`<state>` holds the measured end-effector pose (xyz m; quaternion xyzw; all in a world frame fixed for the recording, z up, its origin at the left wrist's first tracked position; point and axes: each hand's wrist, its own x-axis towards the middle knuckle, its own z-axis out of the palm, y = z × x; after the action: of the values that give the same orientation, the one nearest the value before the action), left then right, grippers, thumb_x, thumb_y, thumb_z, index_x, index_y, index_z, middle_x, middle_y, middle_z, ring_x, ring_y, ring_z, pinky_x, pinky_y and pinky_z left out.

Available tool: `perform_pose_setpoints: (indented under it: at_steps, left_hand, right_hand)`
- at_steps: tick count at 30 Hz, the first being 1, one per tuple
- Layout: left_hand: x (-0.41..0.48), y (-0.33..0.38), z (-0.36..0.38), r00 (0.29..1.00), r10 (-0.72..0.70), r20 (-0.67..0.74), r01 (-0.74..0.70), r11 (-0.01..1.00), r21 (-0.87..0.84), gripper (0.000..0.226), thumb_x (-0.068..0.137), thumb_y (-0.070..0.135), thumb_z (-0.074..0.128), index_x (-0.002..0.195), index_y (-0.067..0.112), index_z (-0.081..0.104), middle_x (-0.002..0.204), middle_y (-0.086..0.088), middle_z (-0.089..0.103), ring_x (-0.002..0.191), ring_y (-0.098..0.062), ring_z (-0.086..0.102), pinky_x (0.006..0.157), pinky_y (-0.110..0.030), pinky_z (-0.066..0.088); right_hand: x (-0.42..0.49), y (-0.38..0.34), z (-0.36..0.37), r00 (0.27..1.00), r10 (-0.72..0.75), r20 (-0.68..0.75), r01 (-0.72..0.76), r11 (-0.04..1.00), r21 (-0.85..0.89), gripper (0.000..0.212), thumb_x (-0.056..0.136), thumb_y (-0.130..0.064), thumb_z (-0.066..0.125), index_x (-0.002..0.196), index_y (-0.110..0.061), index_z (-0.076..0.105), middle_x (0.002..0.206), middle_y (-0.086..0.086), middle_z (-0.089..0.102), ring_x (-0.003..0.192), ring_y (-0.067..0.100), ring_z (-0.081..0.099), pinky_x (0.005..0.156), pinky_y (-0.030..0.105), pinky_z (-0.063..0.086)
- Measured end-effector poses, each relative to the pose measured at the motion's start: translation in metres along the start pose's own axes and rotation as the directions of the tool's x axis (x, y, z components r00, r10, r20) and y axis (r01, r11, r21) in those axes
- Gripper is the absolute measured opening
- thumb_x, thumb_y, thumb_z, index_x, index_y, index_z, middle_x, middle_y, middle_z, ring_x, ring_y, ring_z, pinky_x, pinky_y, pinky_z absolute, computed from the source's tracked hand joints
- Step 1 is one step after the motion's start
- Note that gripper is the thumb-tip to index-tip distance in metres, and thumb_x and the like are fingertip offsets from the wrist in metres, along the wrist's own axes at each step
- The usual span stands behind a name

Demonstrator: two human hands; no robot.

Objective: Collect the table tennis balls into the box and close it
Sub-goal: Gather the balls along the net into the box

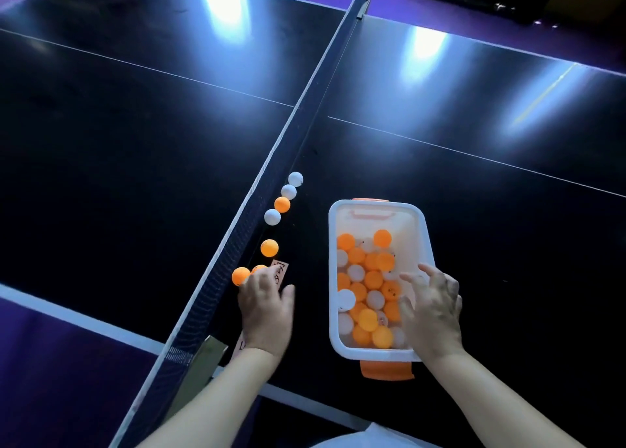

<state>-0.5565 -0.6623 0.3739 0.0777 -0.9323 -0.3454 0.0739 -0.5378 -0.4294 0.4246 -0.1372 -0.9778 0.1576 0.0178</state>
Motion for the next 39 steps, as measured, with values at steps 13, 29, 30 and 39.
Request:
perform_pose_setpoints:
  at_steps: [13, 29, 30, 39]
  left_hand:
    - [-0.002, -0.048, -0.009, 0.952, -0.193, 0.238, 0.135, 0.961, 0.24, 0.037, 0.084, 0.009, 0.064, 0.119, 0.014, 0.053, 0.121, -0.011, 0.042, 0.104, -0.027, 0.049, 0.082, -0.037, 0.051]
    - [0.005, 0.062, -0.001, 0.858, 0.49, 0.156, -0.472, 0.871, -0.136, 0.05, 0.094, 0.057, 0.021, 0.121, 0.024, 0.046, 0.118, 0.004, 0.058, 0.112, -0.01, 0.04, 0.098, -0.023, 0.026]
    - [0.007, 0.055, 0.0, 0.882, 0.449, 0.142, -0.433, 0.892, -0.129, 0.049, 0.093, 0.056, 0.024, 0.121, 0.023, 0.048, 0.12, 0.004, 0.057, 0.115, -0.012, 0.038, 0.1, -0.025, 0.025]
    - [0.038, -0.041, -0.016, 0.974, -0.079, 0.214, 0.02, 0.963, 0.268, 0.044, 0.091, 0.028, 0.055, 0.132, 0.016, 0.045, 0.136, -0.006, 0.045, 0.131, -0.024, 0.031, 0.112, -0.04, 0.022]
  right_hand:
    - [-0.001, 0.001, 0.009, 0.999, -0.031, -0.013, 0.03, 0.997, -0.077, 0.04, 0.069, -0.008, 0.076, 0.106, -0.017, 0.066, 0.126, 0.013, 0.052, 0.119, 0.027, 0.031, 0.094, 0.055, 0.038]
    - [-0.002, 0.001, 0.012, 0.996, -0.058, -0.061, 0.052, 0.994, -0.097, 0.037, 0.065, -0.005, 0.075, 0.097, -0.021, 0.067, 0.12, 0.01, 0.054, 0.116, 0.024, 0.032, 0.092, 0.055, 0.041]
    - [-0.003, 0.001, 0.013, 0.996, -0.058, -0.063, 0.052, 0.994, -0.091, 0.037, 0.065, -0.005, 0.075, 0.098, -0.021, 0.067, 0.12, 0.01, 0.054, 0.115, 0.024, 0.032, 0.092, 0.055, 0.041]
    - [-0.004, -0.001, 0.014, 0.998, -0.045, -0.047, 0.041, 0.995, -0.094, 0.037, 0.067, -0.007, 0.074, 0.1, -0.021, 0.067, 0.122, 0.008, 0.052, 0.116, 0.023, 0.031, 0.094, 0.054, 0.039]
